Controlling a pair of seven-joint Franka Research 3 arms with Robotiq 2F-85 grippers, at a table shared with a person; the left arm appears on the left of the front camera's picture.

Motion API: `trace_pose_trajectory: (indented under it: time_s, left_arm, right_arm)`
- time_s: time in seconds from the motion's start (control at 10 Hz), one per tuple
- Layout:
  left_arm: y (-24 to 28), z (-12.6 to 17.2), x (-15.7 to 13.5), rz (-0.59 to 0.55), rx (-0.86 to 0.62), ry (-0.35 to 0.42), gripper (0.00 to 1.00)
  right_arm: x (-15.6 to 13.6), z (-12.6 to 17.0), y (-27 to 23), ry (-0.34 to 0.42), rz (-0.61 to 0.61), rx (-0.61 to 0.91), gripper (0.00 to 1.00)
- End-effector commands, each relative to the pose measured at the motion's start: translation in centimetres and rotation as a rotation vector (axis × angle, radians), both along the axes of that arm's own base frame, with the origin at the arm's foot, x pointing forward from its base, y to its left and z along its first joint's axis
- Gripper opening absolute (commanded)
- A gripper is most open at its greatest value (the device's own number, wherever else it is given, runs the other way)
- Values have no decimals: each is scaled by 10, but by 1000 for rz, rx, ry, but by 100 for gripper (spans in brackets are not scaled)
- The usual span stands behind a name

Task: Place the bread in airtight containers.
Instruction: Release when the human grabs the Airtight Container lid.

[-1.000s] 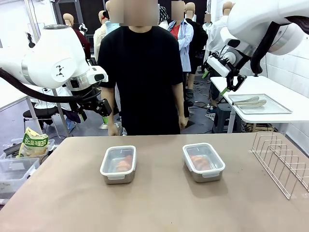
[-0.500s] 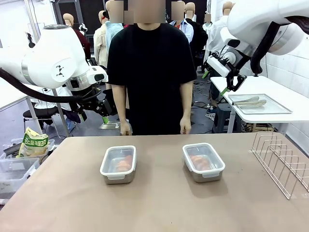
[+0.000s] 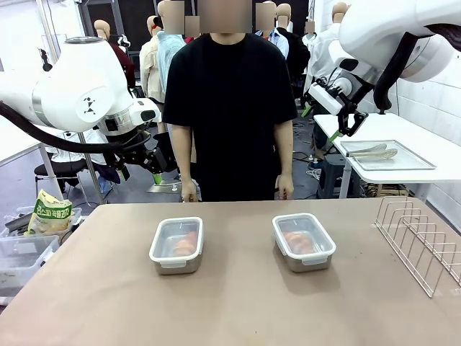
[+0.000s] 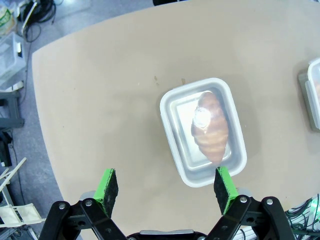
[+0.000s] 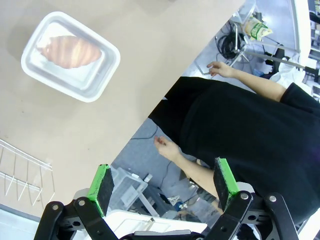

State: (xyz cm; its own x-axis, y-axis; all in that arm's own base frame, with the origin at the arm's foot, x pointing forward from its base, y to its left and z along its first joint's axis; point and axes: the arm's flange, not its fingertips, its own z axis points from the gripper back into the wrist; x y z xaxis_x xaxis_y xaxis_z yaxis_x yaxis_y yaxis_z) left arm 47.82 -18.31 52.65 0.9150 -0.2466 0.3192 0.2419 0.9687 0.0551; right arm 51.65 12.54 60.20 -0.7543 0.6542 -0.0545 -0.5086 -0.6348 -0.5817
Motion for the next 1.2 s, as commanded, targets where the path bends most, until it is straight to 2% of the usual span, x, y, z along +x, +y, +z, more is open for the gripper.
trace_pose_trajectory:
  time_s: [0.0,1.1]
  left_arm:
    - [2,1,0,2,1,-1,100]
    - [2,1,0,2,1,-1,100]
  right_arm:
    - [2,-1,-2,-14,7,12,100]
    - [2,-1,-2,-14,7,12,100]
